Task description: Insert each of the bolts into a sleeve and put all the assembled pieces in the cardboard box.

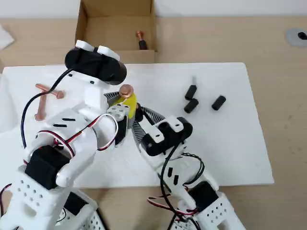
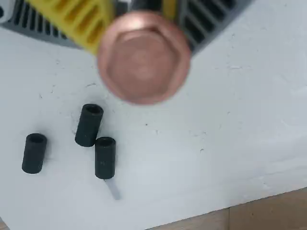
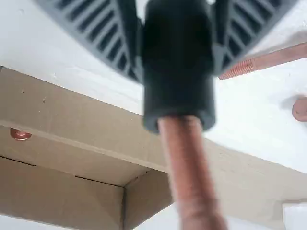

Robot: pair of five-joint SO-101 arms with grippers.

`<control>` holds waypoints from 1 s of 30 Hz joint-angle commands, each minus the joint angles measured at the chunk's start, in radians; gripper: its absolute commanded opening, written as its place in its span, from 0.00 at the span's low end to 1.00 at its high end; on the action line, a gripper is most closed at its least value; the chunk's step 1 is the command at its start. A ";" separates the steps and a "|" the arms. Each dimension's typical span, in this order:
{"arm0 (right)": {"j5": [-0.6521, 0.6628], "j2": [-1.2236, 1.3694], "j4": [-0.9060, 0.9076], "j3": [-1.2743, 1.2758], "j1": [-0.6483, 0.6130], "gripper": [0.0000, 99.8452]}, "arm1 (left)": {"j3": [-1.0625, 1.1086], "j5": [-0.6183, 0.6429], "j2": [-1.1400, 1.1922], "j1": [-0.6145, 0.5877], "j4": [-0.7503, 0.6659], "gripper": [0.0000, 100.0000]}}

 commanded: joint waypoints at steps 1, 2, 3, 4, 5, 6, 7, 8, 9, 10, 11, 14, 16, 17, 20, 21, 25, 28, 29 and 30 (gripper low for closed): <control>-0.005 -0.042 -0.002 -0.001 0.001 0.01 | -0.051 0.005 -0.001 0.020 -0.002 0.01; -0.005 -0.042 -0.002 -0.001 0.001 0.01 | -0.041 0.003 -0.001 0.018 -0.005 0.01; -0.005 -0.042 -0.002 -0.001 0.001 0.01 | -0.031 0.003 -0.001 0.017 -0.008 0.01; -0.005 -0.042 -0.002 -0.001 0.001 0.01 | -0.020 0.003 -0.001 0.015 -0.009 0.01; -0.005 -0.042 -0.002 -0.001 0.001 0.01 | -0.012 0.003 -0.001 0.015 -0.009 0.01; -0.005 -0.042 -0.002 -0.001 0.001 0.01 | -0.006 0.003 -0.001 0.015 -0.009 0.01; -0.005 -0.042 -0.002 -0.001 0.001 0.01 | 0.000 0.003 -0.001 0.015 -0.009 0.01; -0.005 -0.042 -0.002 -0.001 0.001 0.01 | 0.000 0.002 -0.001 0.015 -0.009 0.01; -0.005 -0.041 -0.002 -0.001 0.001 0.01 | 0.000 0.002 -0.001 0.015 -0.009 0.01; -0.005 -0.041 -0.002 -0.001 0.001 0.01 | 0.000 0.002 -0.001 0.015 -0.009 0.02; -0.005 -0.041 -0.002 -0.001 0.001 0.01 | 0.000 0.002 -0.001 0.015 -0.009 0.03; -0.005 -0.041 -0.002 -0.001 0.002 0.01 | 0.000 0.005 -0.001 0.014 -0.009 0.07; -0.005 -0.041 -0.002 -0.001 0.002 0.01 | 0.002 0.008 -0.001 0.014 -0.008 0.08; -0.005 -0.041 -0.002 -0.001 0.002 0.01 | 0.002 0.008 0.001 0.014 -0.006 0.09; -0.005 -0.041 -0.002 -0.001 0.002 0.01 | 0.020 0.008 -0.001 0.014 -0.008 0.11; -0.005 -0.041 -0.002 -0.001 0.002 0.01 | 0.026 0.009 -0.001 0.014 -0.008 0.12; -0.005 -0.041 0.000 -0.001 0.002 0.01 | 0.044 0.009 -0.001 0.014 -0.003 0.13; -0.005 -0.041 0.000 -0.001 0.002 0.01 | 0.041 0.009 -0.001 -0.003 -0.002 0.13; -0.005 -0.039 0.000 -0.001 0.002 0.01 | 0.034 0.009 -0.001 -0.018 -0.002 0.13; -0.005 -0.039 0.000 -0.001 0.002 0.01 | 0.028 0.011 -0.001 -0.035 -0.002 0.13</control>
